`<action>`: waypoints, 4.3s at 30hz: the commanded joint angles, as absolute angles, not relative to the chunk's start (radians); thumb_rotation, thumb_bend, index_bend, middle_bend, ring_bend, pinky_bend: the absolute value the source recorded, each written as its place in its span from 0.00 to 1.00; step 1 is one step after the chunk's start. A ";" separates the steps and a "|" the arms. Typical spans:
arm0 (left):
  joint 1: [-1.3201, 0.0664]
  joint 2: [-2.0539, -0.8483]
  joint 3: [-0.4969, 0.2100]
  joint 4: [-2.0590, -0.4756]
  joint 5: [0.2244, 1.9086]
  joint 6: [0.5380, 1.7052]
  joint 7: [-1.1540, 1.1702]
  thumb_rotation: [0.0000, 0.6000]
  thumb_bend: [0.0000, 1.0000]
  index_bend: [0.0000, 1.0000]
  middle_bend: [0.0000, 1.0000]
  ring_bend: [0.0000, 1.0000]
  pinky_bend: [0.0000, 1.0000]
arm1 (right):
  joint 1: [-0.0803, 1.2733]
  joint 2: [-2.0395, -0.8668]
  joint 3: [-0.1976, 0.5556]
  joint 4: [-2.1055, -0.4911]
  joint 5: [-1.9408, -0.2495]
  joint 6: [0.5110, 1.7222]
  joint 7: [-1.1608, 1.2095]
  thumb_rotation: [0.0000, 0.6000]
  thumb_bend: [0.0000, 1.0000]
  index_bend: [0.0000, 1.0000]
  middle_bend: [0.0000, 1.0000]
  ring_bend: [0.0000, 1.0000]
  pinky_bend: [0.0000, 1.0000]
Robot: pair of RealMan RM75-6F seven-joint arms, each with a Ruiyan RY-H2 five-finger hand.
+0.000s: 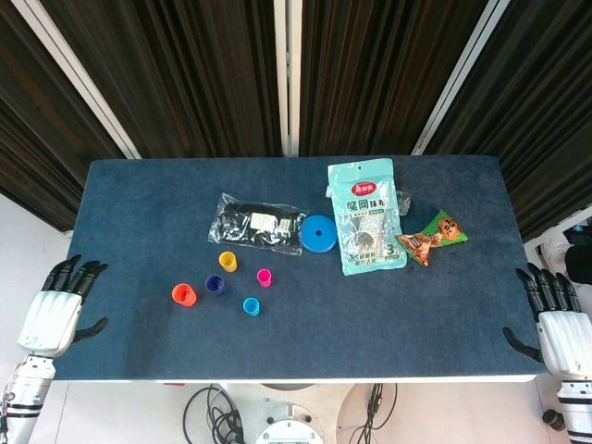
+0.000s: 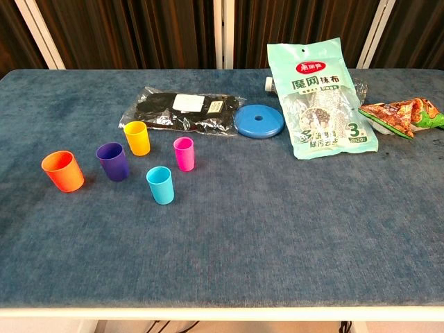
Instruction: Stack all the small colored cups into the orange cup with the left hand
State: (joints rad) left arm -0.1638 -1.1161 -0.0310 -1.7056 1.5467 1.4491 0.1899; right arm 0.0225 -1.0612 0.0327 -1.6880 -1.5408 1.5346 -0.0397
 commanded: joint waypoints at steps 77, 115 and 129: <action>-0.651 -1.542 -0.088 -1.475 1.199 0.991 0.390 1.00 0.22 0.39 0.38 0.05 0.10 | -0.007 -1.073 0.066 -1.591 -1.422 1.499 -0.002 1.00 0.23 0.00 0.00 0.00 0.00; -0.504 -1.291 -0.044 -1.804 1.233 1.217 0.509 1.00 0.26 0.49 0.49 0.10 0.04 | -0.002 -1.072 0.069 -1.585 -1.430 1.489 0.017 1.00 0.24 0.00 0.00 0.00 0.00; -0.497 -1.346 -0.042 -1.723 1.235 1.190 0.474 1.00 0.26 0.48 0.49 0.10 0.04 | -0.010 -1.063 0.067 -1.599 -1.432 1.500 0.006 1.00 0.24 0.00 0.00 0.00 0.00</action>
State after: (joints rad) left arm -0.4962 -1.3422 -0.0420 -1.7271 1.2332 1.1911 0.4733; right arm -0.0100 -1.0630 0.0672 -1.5991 -1.4324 1.5006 0.0060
